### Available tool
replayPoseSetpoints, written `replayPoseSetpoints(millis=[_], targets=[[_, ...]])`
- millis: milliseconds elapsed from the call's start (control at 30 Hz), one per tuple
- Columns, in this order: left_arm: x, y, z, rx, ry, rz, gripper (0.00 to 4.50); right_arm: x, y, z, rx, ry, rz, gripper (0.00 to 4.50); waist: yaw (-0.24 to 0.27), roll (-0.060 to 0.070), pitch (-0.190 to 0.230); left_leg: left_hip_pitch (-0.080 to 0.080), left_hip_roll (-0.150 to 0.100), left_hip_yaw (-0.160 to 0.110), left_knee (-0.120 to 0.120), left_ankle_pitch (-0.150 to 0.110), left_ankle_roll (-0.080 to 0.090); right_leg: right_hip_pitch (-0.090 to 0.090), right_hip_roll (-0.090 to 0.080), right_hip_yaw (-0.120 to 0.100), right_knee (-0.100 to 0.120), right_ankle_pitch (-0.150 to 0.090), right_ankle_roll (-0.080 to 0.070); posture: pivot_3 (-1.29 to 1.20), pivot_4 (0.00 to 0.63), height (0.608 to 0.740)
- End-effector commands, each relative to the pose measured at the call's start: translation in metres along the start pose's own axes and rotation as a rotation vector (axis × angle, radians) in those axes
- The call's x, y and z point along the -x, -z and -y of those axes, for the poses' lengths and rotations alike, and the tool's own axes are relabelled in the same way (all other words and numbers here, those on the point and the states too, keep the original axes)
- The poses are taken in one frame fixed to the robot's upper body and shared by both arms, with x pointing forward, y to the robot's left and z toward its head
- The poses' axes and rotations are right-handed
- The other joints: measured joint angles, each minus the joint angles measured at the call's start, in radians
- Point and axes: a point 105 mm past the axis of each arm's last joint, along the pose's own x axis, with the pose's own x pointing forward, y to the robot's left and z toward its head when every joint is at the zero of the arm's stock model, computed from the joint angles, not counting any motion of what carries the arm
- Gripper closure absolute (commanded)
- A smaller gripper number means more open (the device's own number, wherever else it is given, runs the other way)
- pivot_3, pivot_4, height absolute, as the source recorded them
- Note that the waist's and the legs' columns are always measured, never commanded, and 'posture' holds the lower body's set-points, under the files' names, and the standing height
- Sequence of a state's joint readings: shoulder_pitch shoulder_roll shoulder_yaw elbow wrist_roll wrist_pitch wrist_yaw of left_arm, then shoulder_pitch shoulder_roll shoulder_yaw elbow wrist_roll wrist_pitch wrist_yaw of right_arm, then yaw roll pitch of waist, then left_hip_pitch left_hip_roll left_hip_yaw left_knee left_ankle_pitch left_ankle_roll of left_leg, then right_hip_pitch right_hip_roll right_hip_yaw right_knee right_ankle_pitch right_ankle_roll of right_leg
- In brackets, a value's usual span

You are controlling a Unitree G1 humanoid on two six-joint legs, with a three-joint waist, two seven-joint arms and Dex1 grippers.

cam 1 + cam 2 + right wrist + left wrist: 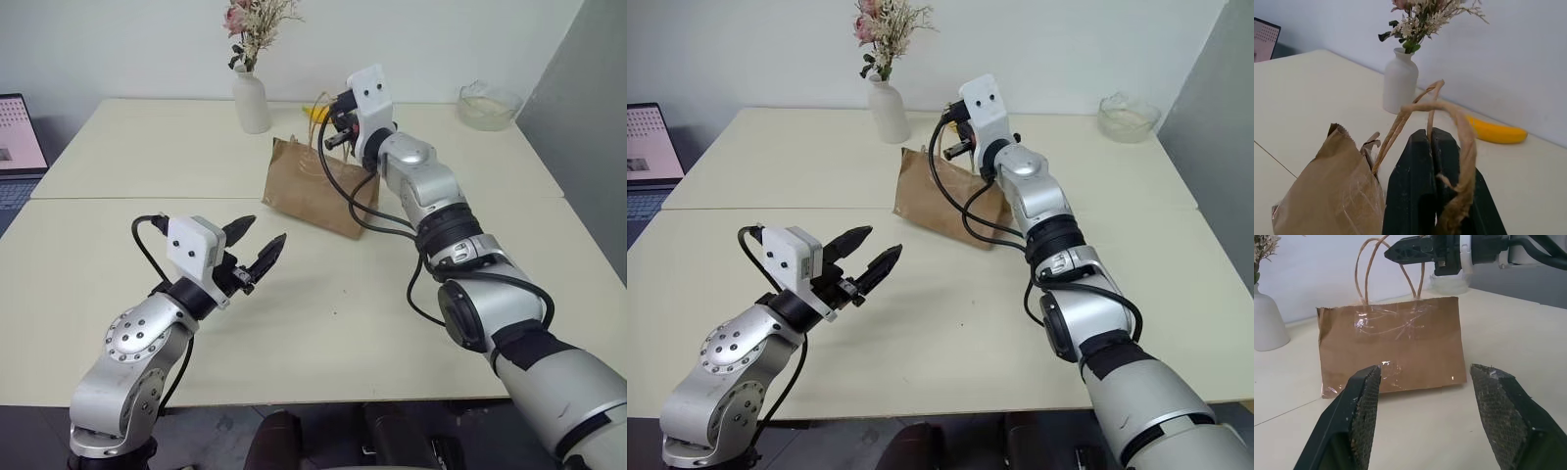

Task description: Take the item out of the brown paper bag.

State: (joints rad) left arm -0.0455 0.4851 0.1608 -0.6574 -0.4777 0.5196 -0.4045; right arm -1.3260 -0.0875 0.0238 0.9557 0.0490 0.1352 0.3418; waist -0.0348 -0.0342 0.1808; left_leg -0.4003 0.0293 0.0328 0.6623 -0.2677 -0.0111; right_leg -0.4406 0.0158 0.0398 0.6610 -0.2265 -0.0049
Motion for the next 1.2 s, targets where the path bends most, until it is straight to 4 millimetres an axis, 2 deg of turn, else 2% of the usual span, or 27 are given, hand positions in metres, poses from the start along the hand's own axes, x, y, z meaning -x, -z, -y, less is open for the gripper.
replayPoseSetpoints(millis=[33, 300, 833, 967, 1100, 1200], targets=[[0.001, -0.01, 0.005, -0.03, 0.014, 0.04, 1.47, -0.001, -0.034, 0.0, 0.069, -0.036, 0.101, 4.41, 0.0, 0.0, 0.0, 0.0, 0.0, 0.0, 0.0, 0.0, 0.0, 0.0, 0.0, 0.0, 0.0, 0.0, 0.0, 0.0, 0.15, 0.74], [0.003, -0.011, 0.007, -0.028, 0.012, 0.04, 1.47, 0.001, -0.04, -0.011, 0.11, -0.11, 0.145, 4.41, 0.0, 0.0, 0.0, 0.0, 0.0, 0.0, 0.0, 0.0, 0.0, 0.0, 0.0, 0.0, 0.0, 0.0, 0.0, 0.0, 0.15, 0.74], [0.003, -0.013, 0.011, -0.026, 0.015, 0.041, 1.47, -0.001, -0.021, -0.005, 0.216, -0.111, 0.077, 4.41, 0.001, 0.0, 0.0, 0.0, 0.0, 0.0, 0.0, 0.0, 0.0, 0.0, 0.0, 0.0, 0.001, 0.0, 0.0, 0.0, 0.15, 0.74], [0.002, -0.013, 0.012, -0.025, 0.019, 0.043, 1.47, 0.001, -0.021, 0.0, 0.232, -0.103, 0.08, 3.58, 0.001, 0.0, 0.0, 0.0, 0.0, 0.0, 0.0, 0.0, 0.0, 0.0, 0.0, 0.0, 0.001, 0.0, 0.0, 0.0, 0.15, 0.74], [0.001, -0.013, 0.014, -0.024, 0.024, 0.046, 1.47, 0.004, -0.022, 0.005, 0.235, -0.118, 0.082, 2.12, 0.001, 0.0, 0.0, 0.0, 0.0, 0.0, 0.0, 0.0, 0.0, 0.0, 0.0, 0.0, 0.001, 0.0, 0.0, 0.0, 0.15, 0.74], [0.0, -0.013, 0.013, -0.025, 0.027, 0.048, 1.47, 0.014, -0.015, 0.014, 0.217, -0.151, 0.058, 1.1, 0.002, 0.0, 0.0, 0.0, 0.0, 0.0, 0.0, 0.0, 0.0, 0.0, 0.0, 0.0, 0.001, 0.0, 0.0, 0.0, 0.15, 0.74]])
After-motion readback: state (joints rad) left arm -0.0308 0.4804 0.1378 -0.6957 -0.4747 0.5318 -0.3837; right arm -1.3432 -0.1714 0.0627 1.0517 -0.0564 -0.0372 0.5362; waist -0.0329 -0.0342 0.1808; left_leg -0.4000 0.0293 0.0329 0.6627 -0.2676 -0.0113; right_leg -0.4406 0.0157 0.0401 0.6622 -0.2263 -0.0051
